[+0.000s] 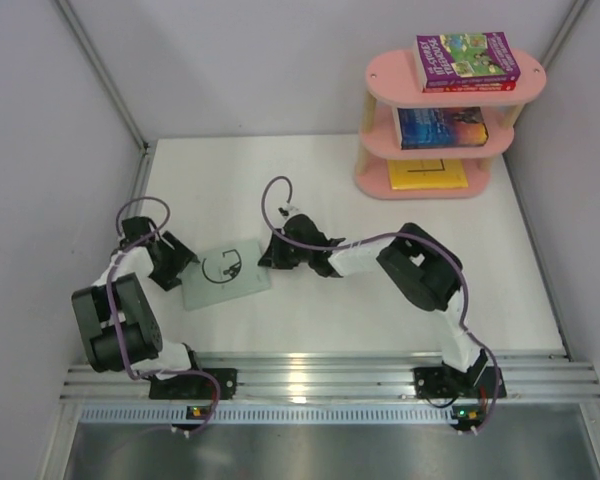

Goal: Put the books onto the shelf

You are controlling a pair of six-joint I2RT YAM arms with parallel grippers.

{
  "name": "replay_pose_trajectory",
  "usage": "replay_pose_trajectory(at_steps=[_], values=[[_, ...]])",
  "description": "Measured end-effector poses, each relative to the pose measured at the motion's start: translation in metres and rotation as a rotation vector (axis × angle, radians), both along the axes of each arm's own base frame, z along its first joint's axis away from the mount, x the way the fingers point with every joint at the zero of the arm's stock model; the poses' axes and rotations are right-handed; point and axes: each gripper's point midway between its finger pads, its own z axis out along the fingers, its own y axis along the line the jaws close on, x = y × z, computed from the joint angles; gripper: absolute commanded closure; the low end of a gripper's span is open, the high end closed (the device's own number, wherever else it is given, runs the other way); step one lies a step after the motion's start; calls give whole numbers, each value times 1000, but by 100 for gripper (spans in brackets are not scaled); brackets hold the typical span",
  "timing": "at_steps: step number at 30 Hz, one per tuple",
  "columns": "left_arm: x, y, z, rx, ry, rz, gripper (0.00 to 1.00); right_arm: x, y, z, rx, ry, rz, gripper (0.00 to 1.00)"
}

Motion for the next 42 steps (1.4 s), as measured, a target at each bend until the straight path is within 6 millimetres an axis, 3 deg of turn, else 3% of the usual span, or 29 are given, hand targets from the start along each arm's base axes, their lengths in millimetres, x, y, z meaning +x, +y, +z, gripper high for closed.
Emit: replay_pose_trajectory(at_steps=[3, 6, 9, 10, 13, 15, 19, 22, 25, 28, 33, 37, 42], values=[[10, -40, 5, -61, -86, -118, 26, 12, -46, -1, -12, 31, -52, 86], [7, -112, 9, -143, -129, -296, 24, 41, -108, 1, -25, 52, -139, 81], [-24, -200, 14, -272, -116, -505, 21, 77, -181, 2, -70, 52, -261, 72], [-34, -217, 17, -301, -106, -546, 20, 86, -202, 3, -88, 53, -295, 69], [-53, -249, 32, -342, -116, -609, 16, 98, -248, 10, -132, 54, -355, 60], [-55, -255, 44, -347, -140, -620, 14, 97, -267, 21, -153, 46, -369, 54], [-33, -253, 66, -264, -188, -628, 14, 85, -280, 50, -145, 32, -379, 40], [1, -256, 86, -183, -244, -679, 26, 70, -279, 68, -97, 43, -393, 35], [40, -268, 92, -125, -267, -771, 42, 54, -273, 67, -62, 100, -409, 34], [65, -279, 69, -97, -223, -868, 50, 32, -258, 51, -47, 183, -412, 34], [50, -272, 17, -83, -63, -949, 55, 3, -232, 25, -76, 262, -390, 35], [43, -273, 6, -109, -37, -987, 67, -4, -222, 5, -118, 289, -411, 34], [34, -284, 5, -222, -56, -1006, 78, 4, -215, 4, -100, 253, -436, 34]])
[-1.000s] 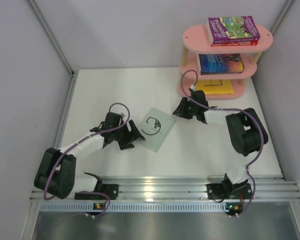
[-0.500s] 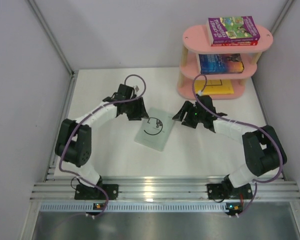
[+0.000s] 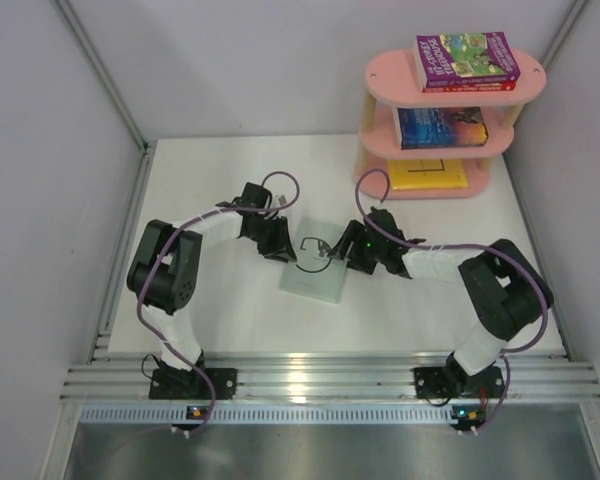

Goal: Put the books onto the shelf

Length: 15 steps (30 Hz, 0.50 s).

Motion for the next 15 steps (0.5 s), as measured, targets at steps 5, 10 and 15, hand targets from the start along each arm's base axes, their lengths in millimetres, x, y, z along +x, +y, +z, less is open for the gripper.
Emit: replay_pose_trajectory(at_steps=[5, 10, 15], values=[[-3, 2, -2, -131, 73, 46, 78, 7, 5, 3, 58, -46, 18, 36], [-4, 2, -2, -216, 141, 73, 78, 15, -1, 4, 196, -84, 11, 45], [-6, -1, -1, -238, 164, 75, 78, 8, -6, 5, 272, -75, 21, 50]])
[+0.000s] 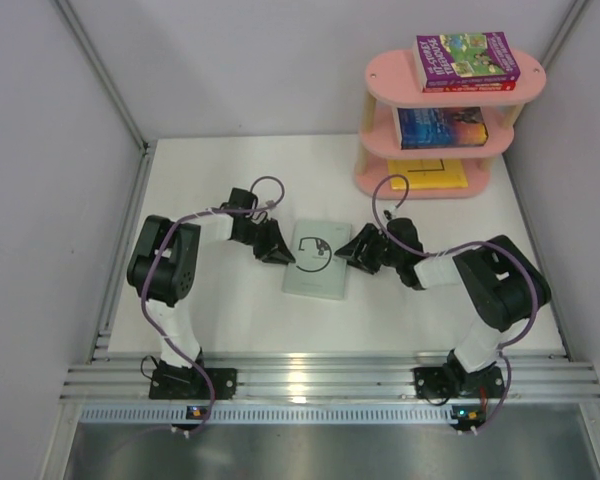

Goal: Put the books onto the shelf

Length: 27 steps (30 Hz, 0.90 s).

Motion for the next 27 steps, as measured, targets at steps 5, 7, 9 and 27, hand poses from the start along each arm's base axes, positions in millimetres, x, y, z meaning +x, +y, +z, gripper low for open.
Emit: replay_pose_trajectory(at_steps=[5, 7, 9, 27], values=[[-1, -2, 0, -14, 13, 8, 78, -8, 6, 10, 78, -8, 35, 53], [-1, -4, 1, -23, 16, 7, 78, -12, 9, 13, 105, -6, 52, 55], [-2, -7, 3, -38, 23, 5, 78, -14, 12, 18, 131, -4, 68, 59], [26, -17, 66, 42, -121, -2, 1, -15, -86, 40, 202, -2, -164, 100]])
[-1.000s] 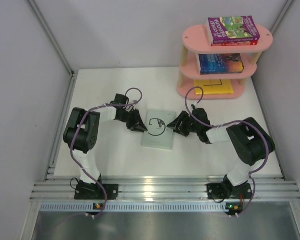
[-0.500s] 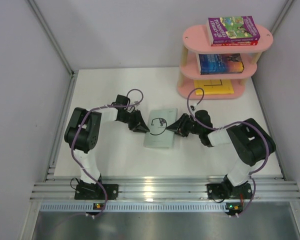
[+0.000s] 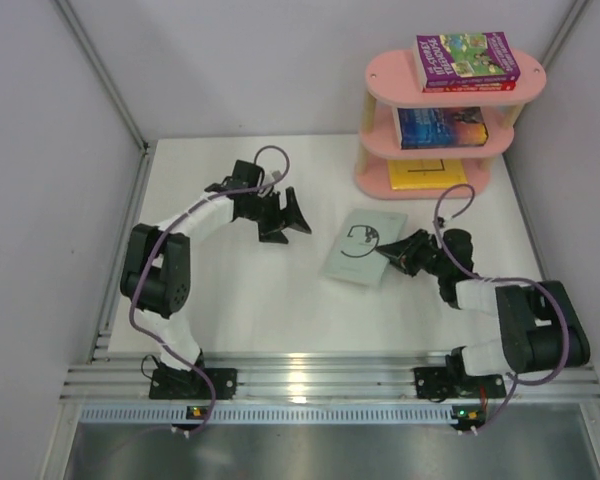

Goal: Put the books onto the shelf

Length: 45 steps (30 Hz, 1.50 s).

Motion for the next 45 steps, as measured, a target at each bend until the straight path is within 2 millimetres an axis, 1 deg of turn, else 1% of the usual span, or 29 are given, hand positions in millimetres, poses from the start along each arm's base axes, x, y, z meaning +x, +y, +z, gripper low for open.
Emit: replay_pose_trajectory(at_steps=[2, 5, 7, 9, 11, 14, 19, 25, 29, 32, 37, 40, 43, 45], values=[[12, 1, 30, 1, -89, 4, 1, 10, -26, 16, 10, -37, -90, 100], [17, 2, 67, -13, -188, 9, 1, 22, -58, 39, 16, -98, -204, 100], [14, 4, 82, -17, -222, 10, 1, 28, -78, 51, 15, -128, -278, 100], [10, 6, 88, -15, -230, 10, 1, 36, -95, 58, 19, -126, -343, 100], [9, 7, 89, -10, -231, 10, 1, 43, -108, 61, 22, -117, -401, 100], [7, 9, 85, 2, -221, 9, 1, 54, -125, 67, 25, -106, -486, 100], [-1, 13, 79, 17, -194, 8, 1, 74, -141, 74, 56, -111, -592, 100], [-6, 14, 83, 14, -198, 7, 1, 94, -165, 58, 75, -91, -734, 100], [-10, 14, 85, 6, -203, 8, 1, 115, -177, 46, 77, -71, -795, 100], [-15, 15, 81, 0, -194, 7, 1, 133, -185, 46, 81, -75, -823, 100], [-18, 13, 75, -14, -183, 1, 1, 159, -196, 59, 112, -148, -862, 100], [-18, 12, 73, -21, -185, 1, 1, 173, -199, 64, 123, -176, -876, 100], [-18, 12, 73, -27, -184, 0, 1, 193, -200, 61, 131, -189, -892, 100], [-18, 11, 74, -33, -189, -3, 1, 202, -200, 54, 131, -179, -904, 100]])
